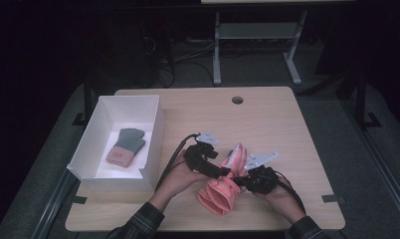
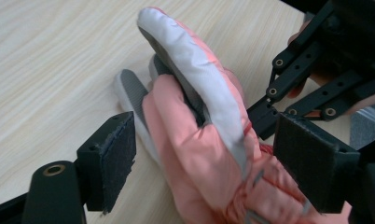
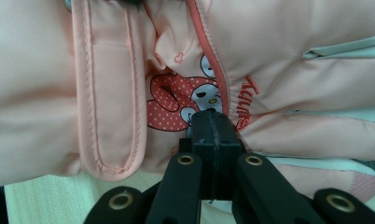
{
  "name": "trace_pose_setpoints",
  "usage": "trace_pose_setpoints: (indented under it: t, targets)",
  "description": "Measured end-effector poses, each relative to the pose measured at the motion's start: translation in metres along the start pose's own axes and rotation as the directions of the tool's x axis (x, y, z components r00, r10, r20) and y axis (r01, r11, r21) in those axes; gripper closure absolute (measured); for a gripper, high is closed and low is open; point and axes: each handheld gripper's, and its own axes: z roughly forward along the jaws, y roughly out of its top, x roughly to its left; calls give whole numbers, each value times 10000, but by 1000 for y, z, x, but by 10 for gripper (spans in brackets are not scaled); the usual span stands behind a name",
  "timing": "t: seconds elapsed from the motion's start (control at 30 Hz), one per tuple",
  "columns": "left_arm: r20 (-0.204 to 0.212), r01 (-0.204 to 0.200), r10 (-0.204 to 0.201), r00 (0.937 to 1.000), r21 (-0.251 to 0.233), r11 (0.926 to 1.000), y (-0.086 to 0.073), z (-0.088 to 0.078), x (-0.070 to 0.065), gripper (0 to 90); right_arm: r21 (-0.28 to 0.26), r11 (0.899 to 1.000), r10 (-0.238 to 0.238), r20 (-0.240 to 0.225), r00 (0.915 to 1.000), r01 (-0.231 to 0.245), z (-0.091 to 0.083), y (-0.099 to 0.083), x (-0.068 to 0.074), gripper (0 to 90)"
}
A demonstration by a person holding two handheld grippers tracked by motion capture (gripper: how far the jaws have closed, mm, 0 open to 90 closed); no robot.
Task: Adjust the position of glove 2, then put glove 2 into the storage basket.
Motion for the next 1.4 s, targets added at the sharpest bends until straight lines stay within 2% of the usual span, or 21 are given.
trace_pose_setpoints:
  t: [0.13, 0.33, 0.4, 0.47, 0.53, 0.7, 0.73, 0.83, 0.93, 1.1, 1.13, 1.17, 1.23, 1.4]
  targets:
    - [45, -178, 177, 9998, 370, 9992, 0, 13, -2, 197, -8, 10000, -33, 37, 10000, 33, 0, 0, 0, 900]
    - [122, 72, -80, 9999, 642, 9979, -7, 24, 2, 184, -26, 10000, -68, 60, 10000, 68, 0, -1, 1, 900]
    - [24, 127, -129, 9999, 753, 9971, -10, 28, 3, 183, -75, 9999, -150, 111, 9998, 151, -2, -1, 1, 900]
    - [-16, 34, -33, 10000, 952, 9955, -12, 31, 5, 183, -93, 9999, -103, 131, 9999, 104, -5, -2, 2, 900]
    - [121, 222, -234, 9997, 894, 9958, -14, 32, 7, 183, -207, 9997, -125, 250, 9996, 130, -11, -3, 1, 900]
    - [381, 509, -555, 9977, 1112, 9925, -16, 36, 12, 180, -234, 9996, 176, 348, 9992, -168, -20, -9, -2, 900]
    - [483, 630, -690, 9964, 1167, 9912, -17, 38, 12, 180, -171, 9996, 236, 355, 9991, -230, -20, -11, -3, 900]
    - [793, 822, -934, 9925, 1341, 9875, -19, 42, 16, 175, 160, 9999, 27, 402, 9992, -33, -12, -11, -1, 900]
    - [874, 813, -942, 9917, 1405, 9867, -20, 44, 17, 175, 305, 9994, -167, 563, 9983, 150, -7, -10, 2, 900]
    - [1405, 1324, -1560, 9777, 1640, 9775, -22, 49, 22, 189, 352, 9993, -114, 496, 9987, 96, -5, -11, 0, 900]
    - [1405, 1324, -1560, 9777, 1640, 9775, -22, 49, 22, 203, 352, 9993, -114, 496, 9987, 96, -5, -11, 0, 900]
    - [1612, 1441, -1718, 9718, 1700, 9748, -23, 49, 23, 225, 363, 9993, -137, 548, 9984, 117, -5, -11, 1, 900]
    - [1799, 1582, -1909, 9650, 1814, 9706, -23, 50, 24, 247, 384, 9991, -187, 637, 9978, 163, -4, -10, 3, 900]
    - [2039, 1649, -2030, 9577, 1892, 9680, -23, 52, 25, 288, 402, 9991, -176, 564, 9983, 153, -3, -11, 1, 900]
